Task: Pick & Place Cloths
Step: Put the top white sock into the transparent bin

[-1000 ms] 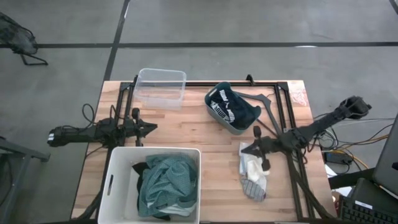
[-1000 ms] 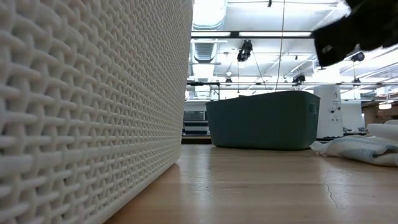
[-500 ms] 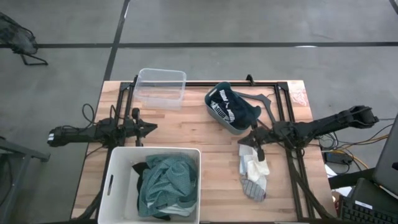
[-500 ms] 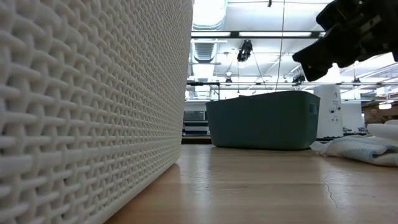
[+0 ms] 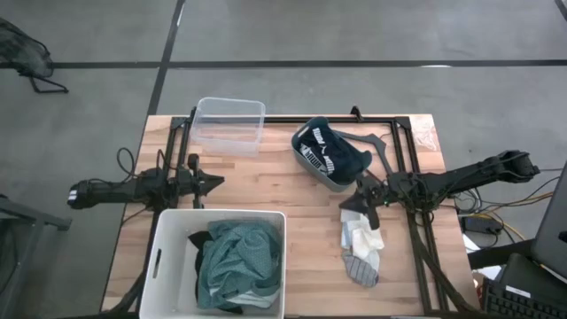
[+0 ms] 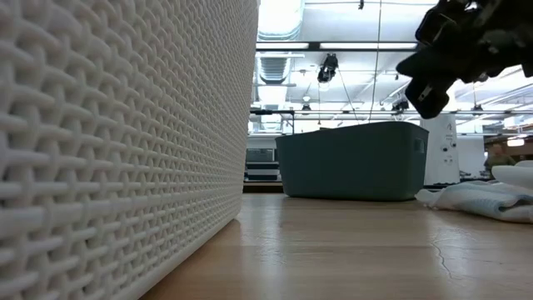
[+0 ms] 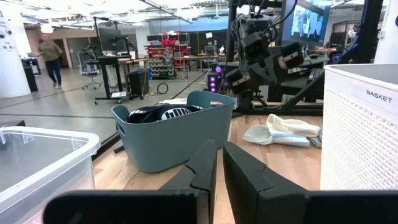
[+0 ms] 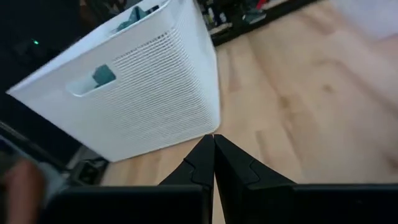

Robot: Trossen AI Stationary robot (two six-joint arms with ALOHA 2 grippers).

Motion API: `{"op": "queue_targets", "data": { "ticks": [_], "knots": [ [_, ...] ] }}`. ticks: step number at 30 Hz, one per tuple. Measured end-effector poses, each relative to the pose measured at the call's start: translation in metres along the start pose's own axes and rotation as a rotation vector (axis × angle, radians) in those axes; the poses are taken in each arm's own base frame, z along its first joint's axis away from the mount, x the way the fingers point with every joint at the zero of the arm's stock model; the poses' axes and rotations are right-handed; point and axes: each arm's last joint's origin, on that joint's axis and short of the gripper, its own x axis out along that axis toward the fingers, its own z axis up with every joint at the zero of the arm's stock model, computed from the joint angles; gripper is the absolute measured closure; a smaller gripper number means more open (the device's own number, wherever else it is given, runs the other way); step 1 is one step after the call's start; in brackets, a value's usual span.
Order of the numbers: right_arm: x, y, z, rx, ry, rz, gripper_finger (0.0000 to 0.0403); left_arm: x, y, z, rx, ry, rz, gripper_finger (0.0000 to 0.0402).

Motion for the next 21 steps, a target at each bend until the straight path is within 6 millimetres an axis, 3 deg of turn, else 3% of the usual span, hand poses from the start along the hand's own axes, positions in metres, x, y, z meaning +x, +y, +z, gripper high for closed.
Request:
{"op": "queue_targets", "data": {
  "ticks": [4,8,12,17,21],
  "knots": [
    [0.000,0.006,0.004,0.012,0.044,0.100,0.0394,0.000,0.000,0.000,0.000,0.000,0.000,0.0367],
    [0.001,0.006,0.005,-0.062,0.087,0.077,0.0394,0.000,0.000,0.000,0.000,0.000,0.000,0.0367],
    [0.003,0.010,0.011,0.073,0.095,0.083,0.0394,0.000,0.000,0.000,0.000,0.000,0.000,0.0367],
    [0.003,0.023,0.010,0.166,0.337,0.159,0.0394,0.000,0.000,0.000,0.000,0.000,0.000,0.0367],
    [-0.001,0.033,0.013,0.180,0.492,0.068,0.0393,0.000,0.000,0.000,0.000,0.000,0.000,0.0367]
  ]
}}
